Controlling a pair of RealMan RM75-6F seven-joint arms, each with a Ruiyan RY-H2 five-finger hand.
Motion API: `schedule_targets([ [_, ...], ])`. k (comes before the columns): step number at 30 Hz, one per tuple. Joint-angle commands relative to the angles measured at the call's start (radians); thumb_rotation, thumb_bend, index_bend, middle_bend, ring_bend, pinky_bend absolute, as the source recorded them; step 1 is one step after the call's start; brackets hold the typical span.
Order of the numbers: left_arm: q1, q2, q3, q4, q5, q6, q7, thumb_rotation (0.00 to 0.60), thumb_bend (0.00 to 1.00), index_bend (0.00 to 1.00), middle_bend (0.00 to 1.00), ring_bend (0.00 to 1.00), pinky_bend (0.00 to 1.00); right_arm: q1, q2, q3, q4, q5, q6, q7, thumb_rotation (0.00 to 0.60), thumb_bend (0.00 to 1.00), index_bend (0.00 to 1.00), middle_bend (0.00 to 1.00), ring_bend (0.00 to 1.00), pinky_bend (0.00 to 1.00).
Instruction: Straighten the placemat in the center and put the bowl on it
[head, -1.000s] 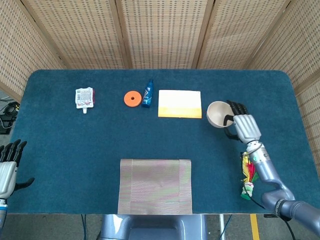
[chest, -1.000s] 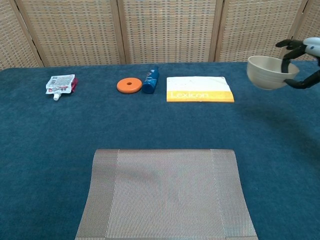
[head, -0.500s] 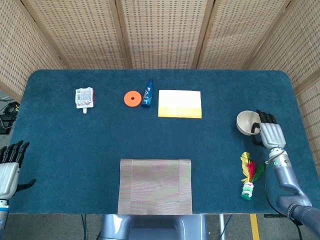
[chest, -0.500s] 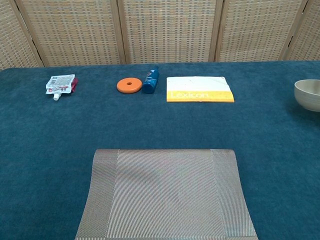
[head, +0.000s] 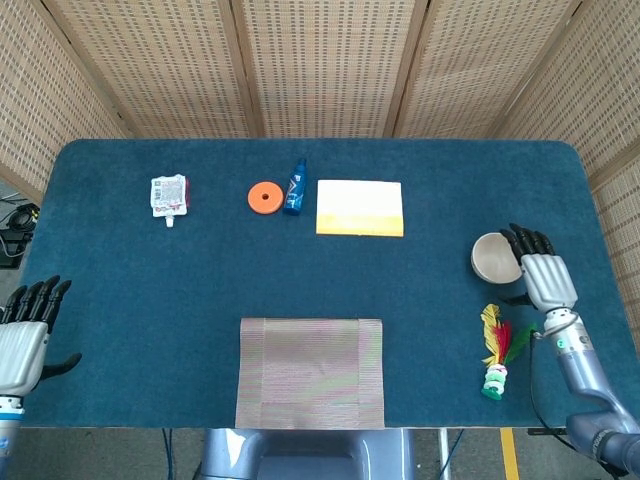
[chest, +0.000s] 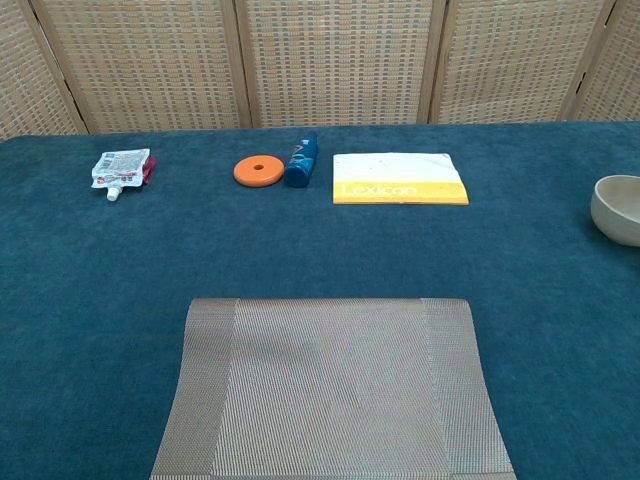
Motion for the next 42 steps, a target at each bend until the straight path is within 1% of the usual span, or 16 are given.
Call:
schedule_targets([
  [1,-0.127,-0.034,0.084,0.178,0.41,-0.011,-0.218,0.6,0.0,0.0,0.0,0.0,0.0,-0.135,0.15,-0.031,-0.236,-0.061,0.228,-0.128,0.6,0.0,0.0,0.0,0.0,0.0],
  [3,-0.178,-0.057,0.103,0.254,0.505,-0.016,-0.282,0.6,0.0,0.02,0.0,0.0,0.0,-0.167,0.164,-0.043,-0.277,-0.069,0.272,-0.153,0.6,0.0,0.0,0.0,0.0,0.0],
  [6,-0.239,-0.113,0.122,0.353,0.61,-0.001,-0.344,0.6,0.0,0.13,0.0,0.0,0.0,-0.206,0.168,-0.062,-0.306,-0.082,0.317,-0.182,0.6,0.0,0.0,0.0,0.0,0.0],
  [8,-0.265,-0.146,0.132,0.395,0.645,0.004,-0.375,0.6,0.0,0.2,0.0,0.0,0.0,-0.224,0.167,-0.071,-0.316,-0.085,0.336,-0.197,0.6,0.0,0.0,0.0,0.0,0.0],
  [10,-0.283,-0.172,0.139,0.424,0.665,0.004,-0.394,0.6,0.0,0.24,0.0,0.0,0.0,-0.237,0.166,-0.076,-0.323,-0.084,0.349,-0.206,0.6,0.0,0.0,0.0,0.0,0.0],
  [14,-0.325,-0.238,0.162,0.486,0.704,-0.012,-0.422,0.6,0.0,0.28,0.0,0.0,0.0,-0.27,0.16,-0.086,-0.341,-0.078,0.375,-0.226,0.6,0.0,0.0,0.0,0.0,0.0],
  [16,-0.359,-0.292,0.178,0.518,0.732,-0.055,-0.407,0.6,0.0,0.29,0.0,0.0,0.0,-0.288,0.154,-0.091,-0.353,-0.075,0.391,-0.246,0.6,0.0,0.0,0.0,0.0,0.0],
  [23,-0.394,-0.393,0.216,0.599,0.744,-0.076,-0.403,0.6,0.0,0.3,0.0,0.0,0.0,-0.297,0.157,-0.089,-0.363,-0.07,0.377,-0.263,0.6,0.0,0.0,0.0,0.0,0.0],
  [26,-0.402,-0.421,0.233,0.613,0.741,-0.093,-0.399,0.6,0.0,0.3,0.0,0.0,0.0,-0.299,0.161,-0.086,-0.368,-0.068,0.373,-0.26,0.6,0.0,0.0,0.0,0.0,0.0],
  [28,-0.411,-0.45,0.246,0.614,0.731,-0.124,-0.393,0.6,0.0,0.3,0.0,0.0,0.0,-0.3,0.166,-0.081,-0.371,-0.065,0.371,-0.256,0.6,0.0,0.0,0.0,0.0,0.0],
  [31,-0.419,-0.485,0.254,0.619,0.714,-0.153,-0.377,0.6,0.0,0.28,0.0,0.0,0.0,-0.302,0.17,-0.075,-0.372,-0.062,0.368,-0.25,0.6,0.0,0.0,0.0,0.0,0.0],
  [34,-0.427,-0.506,0.262,0.627,0.705,-0.166,-0.369,0.6,0.0,0.26,0.0,0.0,0.0,-0.304,0.171,-0.072,-0.37,-0.06,0.364,-0.247,0.6,0.0,0.0,0.0,0.0,0.0],
  [42,-0.446,-0.544,0.282,0.642,0.679,-0.186,-0.364,0.6,0.0,0.26,0.0,0.0,0.0,-0.306,0.173,-0.068,-0.372,-0.061,0.358,-0.247,0.6,0.0,0.0,0.0,0.0,0.0],
])
